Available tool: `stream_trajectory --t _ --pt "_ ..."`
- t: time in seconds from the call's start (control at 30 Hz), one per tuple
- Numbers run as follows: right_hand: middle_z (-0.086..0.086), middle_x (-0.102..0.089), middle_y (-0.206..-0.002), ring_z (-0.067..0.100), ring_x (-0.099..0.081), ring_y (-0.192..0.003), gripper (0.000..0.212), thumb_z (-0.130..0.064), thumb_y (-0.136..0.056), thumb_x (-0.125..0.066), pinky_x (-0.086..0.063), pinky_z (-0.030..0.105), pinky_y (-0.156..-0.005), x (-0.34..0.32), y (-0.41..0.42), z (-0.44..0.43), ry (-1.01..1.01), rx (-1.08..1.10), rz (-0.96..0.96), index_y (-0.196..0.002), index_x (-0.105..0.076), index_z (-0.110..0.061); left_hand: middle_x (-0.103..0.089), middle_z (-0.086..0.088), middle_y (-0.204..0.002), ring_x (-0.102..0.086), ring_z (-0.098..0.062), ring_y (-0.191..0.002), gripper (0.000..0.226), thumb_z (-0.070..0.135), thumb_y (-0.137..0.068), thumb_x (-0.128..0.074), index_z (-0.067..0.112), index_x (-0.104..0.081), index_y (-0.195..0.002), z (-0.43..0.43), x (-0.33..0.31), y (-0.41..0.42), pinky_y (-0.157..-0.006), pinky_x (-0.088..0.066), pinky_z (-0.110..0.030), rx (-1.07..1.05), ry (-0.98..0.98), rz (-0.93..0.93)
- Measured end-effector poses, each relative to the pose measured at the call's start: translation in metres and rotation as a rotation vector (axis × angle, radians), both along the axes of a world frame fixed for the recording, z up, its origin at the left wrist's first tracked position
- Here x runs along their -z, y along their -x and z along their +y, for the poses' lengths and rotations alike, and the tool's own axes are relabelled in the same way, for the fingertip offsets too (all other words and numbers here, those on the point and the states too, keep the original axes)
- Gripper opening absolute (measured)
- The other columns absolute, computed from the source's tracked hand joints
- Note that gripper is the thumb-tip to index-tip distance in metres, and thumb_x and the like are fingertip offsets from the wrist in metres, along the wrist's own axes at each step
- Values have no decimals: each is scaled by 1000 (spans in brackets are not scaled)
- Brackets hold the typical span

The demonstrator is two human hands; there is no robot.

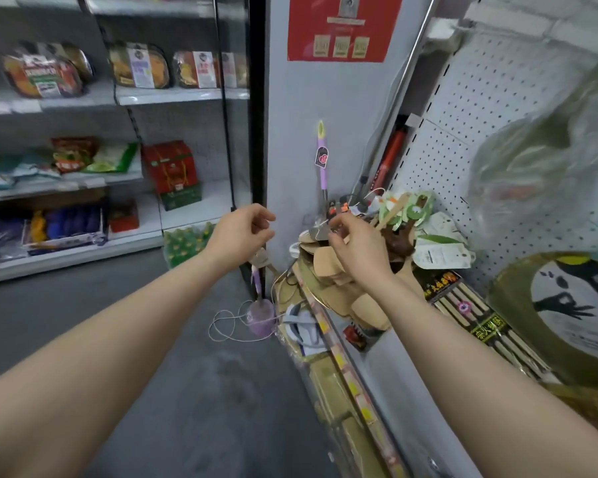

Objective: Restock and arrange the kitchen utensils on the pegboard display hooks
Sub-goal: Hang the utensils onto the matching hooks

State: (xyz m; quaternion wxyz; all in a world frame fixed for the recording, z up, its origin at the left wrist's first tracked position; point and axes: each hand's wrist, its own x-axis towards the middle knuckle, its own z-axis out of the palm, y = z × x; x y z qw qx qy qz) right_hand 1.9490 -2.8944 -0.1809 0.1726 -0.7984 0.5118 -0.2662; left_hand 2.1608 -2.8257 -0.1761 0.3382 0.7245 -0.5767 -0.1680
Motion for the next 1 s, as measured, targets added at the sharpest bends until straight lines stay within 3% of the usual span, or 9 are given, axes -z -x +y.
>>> stream_trajectory --t 0.23,0.4,0.57,0.8,1.0 --pt "-3 -68 -98 18 -61 -88 20 -29 -93 -59 -37 28 -69 33 -53 -66 -35 23 26 -111 -65 -25 -65 8 -90 -61 -12 -84 21 17 -85 -68 22 -65 -106 -68 46 -57 -83 -51 -31 12 -55 26" --pt "-4 -69 -96 20 -62 -87 17 -27 -89 -59 -50 39 -78 70 -94 -105 -109 116 45 -105 -65 -26 -64 9 -90 -60 -11 -83 22 17 -84 -69 20 -65 -106 -124 94 -106 -81 -48 -26 82 -156 45" --pt "-2 -66 -101 21 -61 -89 15 -26 -90 -61 -49 36 -76 95 -131 -142 -176 224 84 -105 -64 -24 -66 3 -96 -64 -19 -92 26 18 -82 -70 21 -65 -107 -172 137 -147 -88 -51 -35 158 -311 79" --pt "4 -64 -98 25 -61 -88 16 -22 -91 -63 -50 40 -77 134 -146 -187 -203 328 141 -107 -65 -21 -65 -6 -112 -62 -24 -102 35 24 -83 -71 18 -63 -117 -221 210 -167 -88 -48 -34 223 -453 -5" --pt "3 -64 -102 23 -60 -91 22 -19 -90 -63 -47 36 -78 187 -168 -220 -194 332 146 -111 -66 -18 -60 -15 -122 -58 -33 -109 46 16 -84 -68 13 -57 -128 -270 295 -162 -87 -46 -36 229 -519 -137"
